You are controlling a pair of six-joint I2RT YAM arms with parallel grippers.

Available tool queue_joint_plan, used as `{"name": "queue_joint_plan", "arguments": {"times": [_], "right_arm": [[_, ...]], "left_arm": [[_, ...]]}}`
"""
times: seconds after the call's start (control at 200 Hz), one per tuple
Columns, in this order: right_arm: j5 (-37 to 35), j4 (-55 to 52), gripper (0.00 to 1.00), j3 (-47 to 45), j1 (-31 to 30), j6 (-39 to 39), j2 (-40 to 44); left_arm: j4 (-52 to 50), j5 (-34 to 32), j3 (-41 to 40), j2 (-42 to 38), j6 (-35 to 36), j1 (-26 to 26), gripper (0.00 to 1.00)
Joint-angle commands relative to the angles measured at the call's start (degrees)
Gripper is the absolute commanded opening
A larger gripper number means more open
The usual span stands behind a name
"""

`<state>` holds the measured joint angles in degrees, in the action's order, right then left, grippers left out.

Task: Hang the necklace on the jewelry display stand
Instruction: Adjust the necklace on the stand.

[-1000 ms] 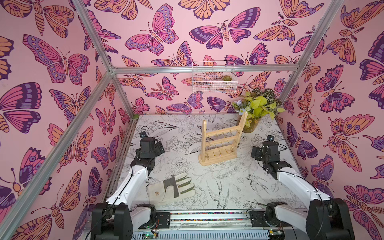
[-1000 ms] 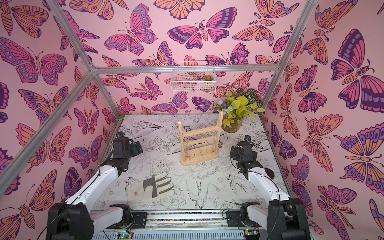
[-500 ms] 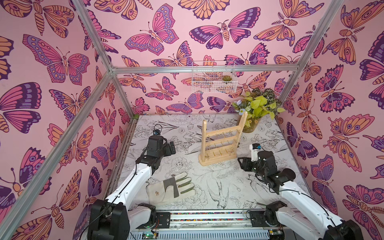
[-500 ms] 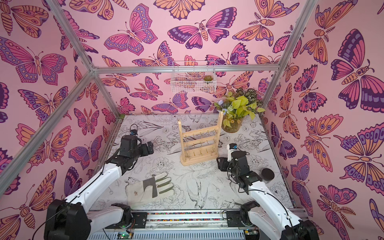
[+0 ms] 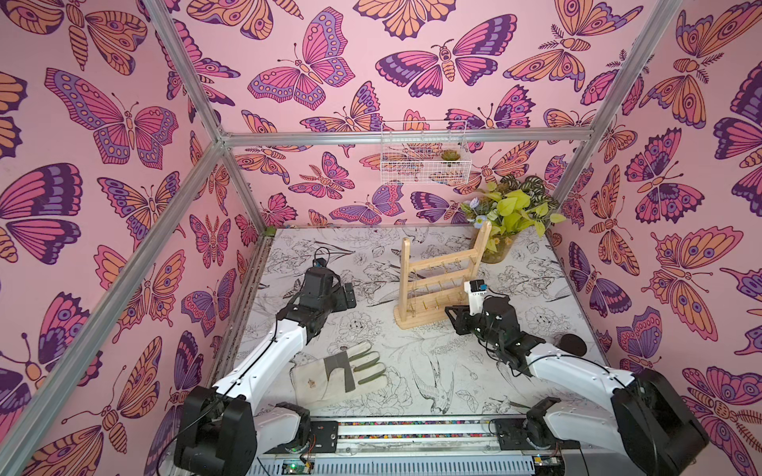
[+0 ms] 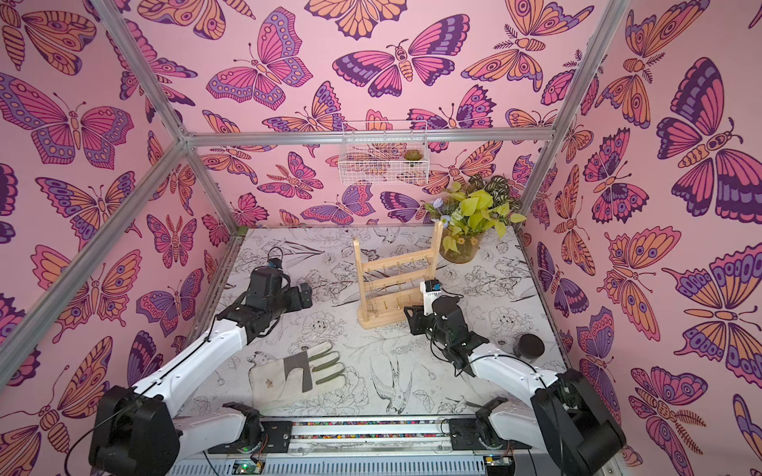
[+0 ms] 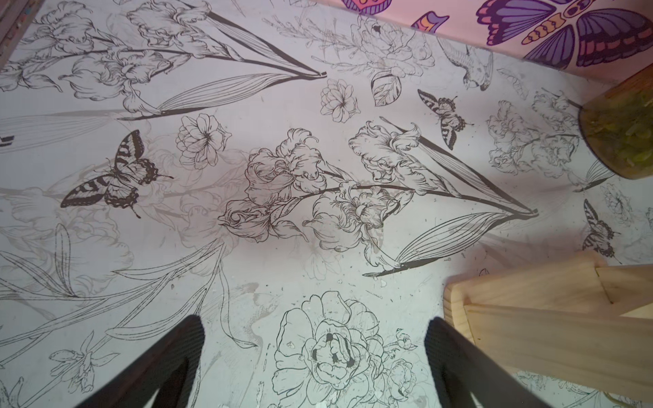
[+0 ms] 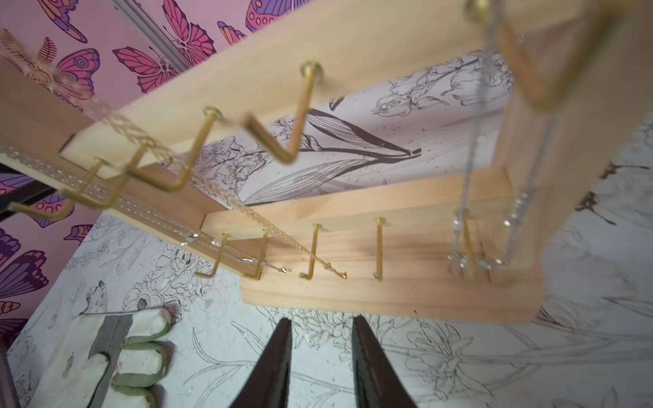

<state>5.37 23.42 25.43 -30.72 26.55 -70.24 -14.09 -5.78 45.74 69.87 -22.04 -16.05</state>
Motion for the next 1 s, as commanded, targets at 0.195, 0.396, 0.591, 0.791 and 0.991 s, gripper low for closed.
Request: {"name": "queue_joint_plan", "arguments": {"times": [0.195,0.396,0.591,0.791,0.991], "right_arm": [[-2.3,7.0,0.29,4.7,-0.8,-3.2,-5.0],[-3.2,6.4,0.22,7.3,-0.7,-4.2,-8.1],[-3.2,5.6,0.2,7.4,-0.7,-4.7,-7.7],[-2.3,7.3,0.12,8.0,-0.7,-4.2,-9.8],[-1.8,7.8,0.0,7.8,-0.8,-4.5,-9.4]], "left_arm": [[-1.0,0.8,0.2,1.1,-1.6,-0.1,1.0],[-0.8,1.3,0.2,1.2,-2.0,-0.1,1.0],[-0.7,1.3,0.3,1.1,-2.1,0.0,1.0],[-0.3,2.4,0.7,1.5,-2.7,0.0,1.0],[-0.3,2.5,0.6,0.8,-2.7,-0.1,1.0]]}}
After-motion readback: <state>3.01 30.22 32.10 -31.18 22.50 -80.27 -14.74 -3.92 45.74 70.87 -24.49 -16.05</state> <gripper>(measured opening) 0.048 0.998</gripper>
